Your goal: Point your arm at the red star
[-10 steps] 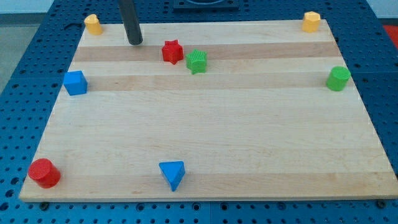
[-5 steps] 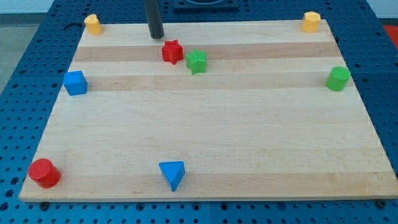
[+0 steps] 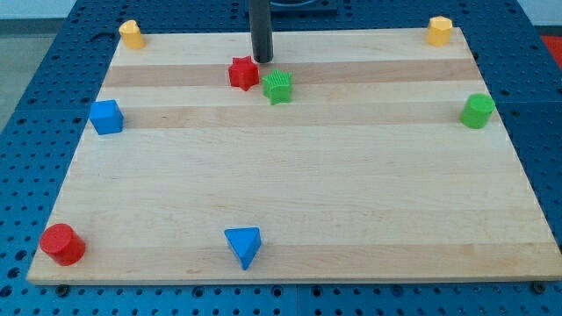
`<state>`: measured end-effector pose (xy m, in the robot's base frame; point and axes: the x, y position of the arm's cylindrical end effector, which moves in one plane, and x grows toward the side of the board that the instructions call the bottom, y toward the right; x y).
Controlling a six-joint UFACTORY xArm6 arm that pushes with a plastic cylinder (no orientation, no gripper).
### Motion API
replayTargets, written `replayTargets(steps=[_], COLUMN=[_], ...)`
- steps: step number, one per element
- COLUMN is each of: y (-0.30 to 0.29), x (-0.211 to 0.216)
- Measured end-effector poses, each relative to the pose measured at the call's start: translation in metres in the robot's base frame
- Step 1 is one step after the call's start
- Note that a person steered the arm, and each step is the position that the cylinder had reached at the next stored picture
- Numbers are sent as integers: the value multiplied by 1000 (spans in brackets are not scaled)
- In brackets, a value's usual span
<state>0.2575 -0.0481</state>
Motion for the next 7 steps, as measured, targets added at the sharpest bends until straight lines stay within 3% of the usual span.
replayTargets(steps=[7], y=[-3], x=[4])
